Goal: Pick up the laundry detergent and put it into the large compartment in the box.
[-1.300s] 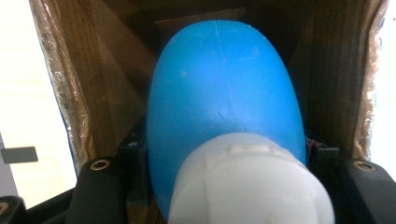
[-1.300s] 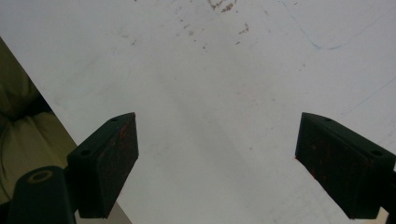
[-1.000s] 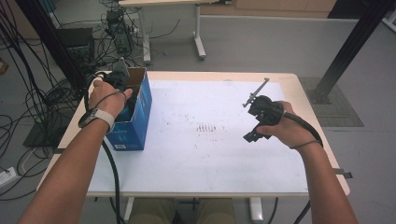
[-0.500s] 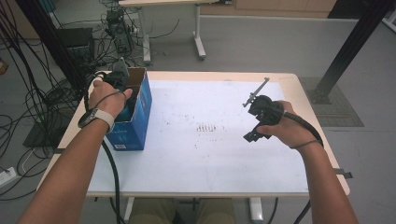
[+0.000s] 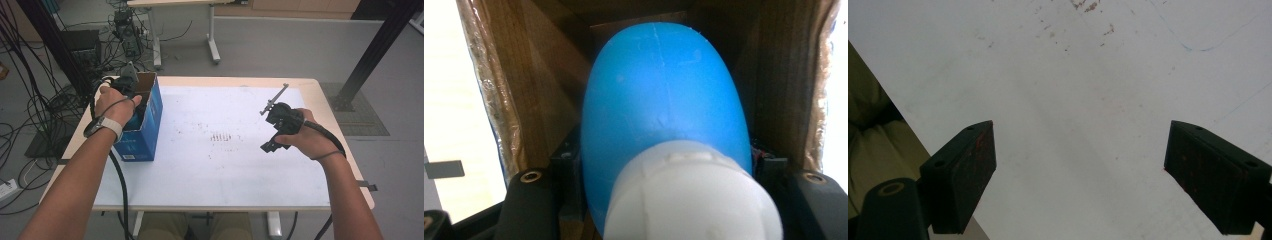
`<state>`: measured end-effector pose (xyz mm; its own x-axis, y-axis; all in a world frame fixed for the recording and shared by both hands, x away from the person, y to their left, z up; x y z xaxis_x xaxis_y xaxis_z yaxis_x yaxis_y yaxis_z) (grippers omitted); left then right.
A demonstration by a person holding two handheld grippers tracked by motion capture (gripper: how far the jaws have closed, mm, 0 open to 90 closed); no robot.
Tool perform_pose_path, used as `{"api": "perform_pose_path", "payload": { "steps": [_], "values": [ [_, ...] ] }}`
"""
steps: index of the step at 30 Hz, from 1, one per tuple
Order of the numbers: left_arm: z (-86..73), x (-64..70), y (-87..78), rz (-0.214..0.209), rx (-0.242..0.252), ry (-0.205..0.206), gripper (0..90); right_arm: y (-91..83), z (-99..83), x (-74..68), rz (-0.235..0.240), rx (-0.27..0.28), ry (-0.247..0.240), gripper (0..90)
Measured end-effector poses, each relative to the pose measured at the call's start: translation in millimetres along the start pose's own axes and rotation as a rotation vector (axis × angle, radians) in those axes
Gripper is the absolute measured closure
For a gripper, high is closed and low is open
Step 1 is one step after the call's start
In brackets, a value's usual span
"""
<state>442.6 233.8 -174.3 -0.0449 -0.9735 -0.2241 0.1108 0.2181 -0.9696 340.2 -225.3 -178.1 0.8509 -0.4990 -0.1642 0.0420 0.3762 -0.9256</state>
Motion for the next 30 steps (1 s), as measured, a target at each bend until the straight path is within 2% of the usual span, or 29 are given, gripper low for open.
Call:
{"api": "perform_pose_path", "payload": {
  "steps": [22, 30],
  "values": [
    [-1.3, -0.3, 0.7, -0.003, 0.01, -0.001, 37.1, 0.5, -3.0, 0.5, 0.002, 0.003, 0.003, 12.9],
    [-2.6, -3.0, 1.7, -0.015, 0.015, -0.004, 36.9, 1.3, -2.6, 0.4, 0.002, 0.002, 0.002, 12.9]
  ]
}}
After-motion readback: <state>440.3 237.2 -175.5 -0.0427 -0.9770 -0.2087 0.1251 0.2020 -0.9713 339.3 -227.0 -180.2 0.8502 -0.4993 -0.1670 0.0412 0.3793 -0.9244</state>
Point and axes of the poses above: each handheld gripper's, and its own axes: y roughly forward along the jaws, z roughly out of its top, x roughly to its right, the point moved 3 cm from there along y, roughly forward along the jaws, and after that the axes turned 13 degrees about z, right-handed, at the moved point
